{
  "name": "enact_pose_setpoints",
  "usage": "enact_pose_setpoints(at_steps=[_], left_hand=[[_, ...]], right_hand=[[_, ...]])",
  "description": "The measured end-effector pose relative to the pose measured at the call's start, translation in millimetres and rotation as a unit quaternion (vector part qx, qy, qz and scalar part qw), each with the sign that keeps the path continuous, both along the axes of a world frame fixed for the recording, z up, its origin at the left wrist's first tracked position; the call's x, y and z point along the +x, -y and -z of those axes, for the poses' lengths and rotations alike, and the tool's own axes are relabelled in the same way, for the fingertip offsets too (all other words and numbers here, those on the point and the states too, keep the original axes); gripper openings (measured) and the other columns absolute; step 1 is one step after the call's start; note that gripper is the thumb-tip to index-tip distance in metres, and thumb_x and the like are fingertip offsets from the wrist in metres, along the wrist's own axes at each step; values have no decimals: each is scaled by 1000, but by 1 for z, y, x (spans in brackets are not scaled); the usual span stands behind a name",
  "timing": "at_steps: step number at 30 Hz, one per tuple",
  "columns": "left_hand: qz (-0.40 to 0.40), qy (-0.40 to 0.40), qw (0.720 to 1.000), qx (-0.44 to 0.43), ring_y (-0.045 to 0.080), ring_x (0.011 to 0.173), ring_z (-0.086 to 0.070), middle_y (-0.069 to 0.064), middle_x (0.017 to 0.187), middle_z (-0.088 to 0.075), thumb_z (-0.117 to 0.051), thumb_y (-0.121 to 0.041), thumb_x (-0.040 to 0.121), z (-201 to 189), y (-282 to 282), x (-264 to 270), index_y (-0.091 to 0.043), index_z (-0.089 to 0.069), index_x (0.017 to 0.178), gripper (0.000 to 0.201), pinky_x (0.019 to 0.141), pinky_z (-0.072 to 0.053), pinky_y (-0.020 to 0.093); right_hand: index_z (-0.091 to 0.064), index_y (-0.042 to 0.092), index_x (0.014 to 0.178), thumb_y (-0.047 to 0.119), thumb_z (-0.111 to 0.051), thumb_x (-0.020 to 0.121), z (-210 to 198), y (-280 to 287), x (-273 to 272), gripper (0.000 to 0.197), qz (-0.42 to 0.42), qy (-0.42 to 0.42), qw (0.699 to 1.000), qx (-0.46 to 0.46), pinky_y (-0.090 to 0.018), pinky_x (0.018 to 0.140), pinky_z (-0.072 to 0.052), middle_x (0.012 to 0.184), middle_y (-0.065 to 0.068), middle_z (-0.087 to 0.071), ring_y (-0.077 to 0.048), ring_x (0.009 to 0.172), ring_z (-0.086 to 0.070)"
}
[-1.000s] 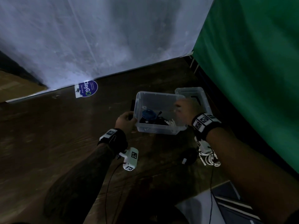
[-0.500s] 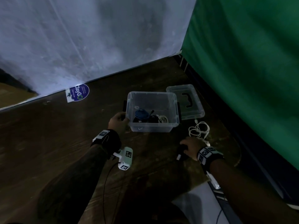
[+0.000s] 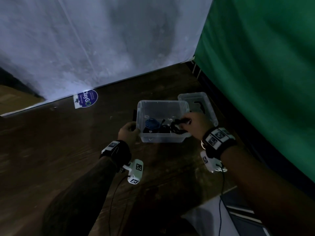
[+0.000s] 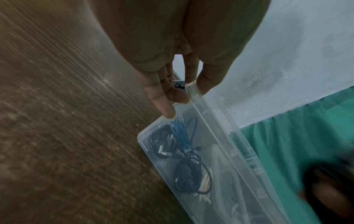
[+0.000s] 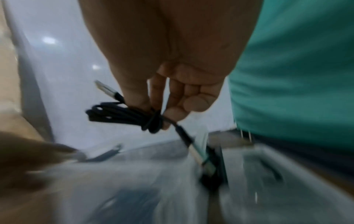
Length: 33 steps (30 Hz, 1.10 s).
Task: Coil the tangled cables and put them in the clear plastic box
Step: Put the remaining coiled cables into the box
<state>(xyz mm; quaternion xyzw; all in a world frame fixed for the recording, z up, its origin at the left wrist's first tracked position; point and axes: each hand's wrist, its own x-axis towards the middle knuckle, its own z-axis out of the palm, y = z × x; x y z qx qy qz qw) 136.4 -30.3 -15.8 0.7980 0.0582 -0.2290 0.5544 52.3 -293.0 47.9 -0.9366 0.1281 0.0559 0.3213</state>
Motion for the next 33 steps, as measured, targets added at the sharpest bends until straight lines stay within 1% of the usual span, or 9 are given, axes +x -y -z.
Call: enact_pose_setpoints(at_steps=[3, 7, 11, 16, 22, 25, 28, 30, 33], left_hand=[[6, 1, 1000, 4, 16, 78, -68, 4, 106, -68, -60, -12, 90, 4, -1, -7, -23, -63, 114, 27, 59, -57, 25], [5, 9, 1000, 6, 8, 72, -64, 1, 103, -65, -59, -11, 92, 4, 0, -14, -18, -62, 118, 28, 52, -52, 14], [5, 9, 1000, 3, 5, 68, -61, -6, 92, -61, -58, -10, 93, 1, 1, -16, -17, -60, 119, 27, 47, -48, 11], [11, 4, 1000, 3, 6, 77, -63, 0, 108, -63, -60, -13, 92, 0, 1, -11, -20, -60, 120, 29, 54, -50, 17], [25, 12, 1000, 6, 4, 74, -62, -10, 92, -62, -57, -13, 93, -1, 8, -5, -25, -60, 111, 22, 53, -48, 14], [28, 19, 999, 6, 6, 76, -64, -10, 92, -63, -57, -13, 93, -1, 13, -3, -25, -60, 109, 21, 59, -51, 18], [24, 24, 999, 7, 9, 78, -65, -6, 94, -65, -58, -12, 92, 1, 17, -3, -24, -61, 108, 20, 66, -54, 24], [30, 31, 999, 14, 6, 76, -63, -8, 93, -64, -58, -12, 93, 0, 17, -3, -24, -60, 108, 20, 64, -51, 20], [27, 32, 999, 14, 3, 74, -61, -12, 90, -62, -58, -10, 93, 0, 17, -2, -22, -60, 110, 21, 57, -48, 13]], right_hand=[[-71, 10, 107, 21, -69, 89, -1, -3, 39, 21, -15, -35, 994, -104, -31, 88, -49, 108, -8, -70, -24, 103, -64], [-70, 7, 110, 34, -64, 92, 9, -8, 66, 32, -31, -105, 971, -214, -30, 81, -50, 112, -12, -69, -27, 102, -64], [-70, 6, 103, 31, -64, 92, 19, -7, 71, 28, 11, -96, 977, -190, -29, 73, -46, 105, -15, -69, -29, 96, -66], [-70, 8, 93, 28, -59, 94, 15, 32, 54, 23, 80, -18, 994, -77, -30, 71, -47, 92, -13, -69, -27, 84, -63], [-70, 15, 102, 28, -65, 89, 42, 107, -17, 18, 178, -65, 978, -84, -33, 79, -50, 107, -14, -71, -33, 96, -66], [-72, 16, 103, 26, -72, 83, 81, 117, -52, 22, 130, -147, 976, -94, -31, 87, -49, 114, -10, -70, -30, 103, -65], [-65, -3, 119, 1, -73, 80, 117, 105, -67, 40, 80, -143, 983, -85, -38, 98, -43, 122, -25, -61, -40, 117, -57], [-57, -4, 130, -5, -72, 78, 130, 96, -65, 53, 69, -133, 983, -104, -43, 108, -38, 132, -28, -53, -43, 125, -50], [-58, 1, 130, 0, -71, 81, 140, 91, -56, 51, 69, -145, 981, -113, -44, 107, -40, 135, -26, -51, -41, 122, -52]])
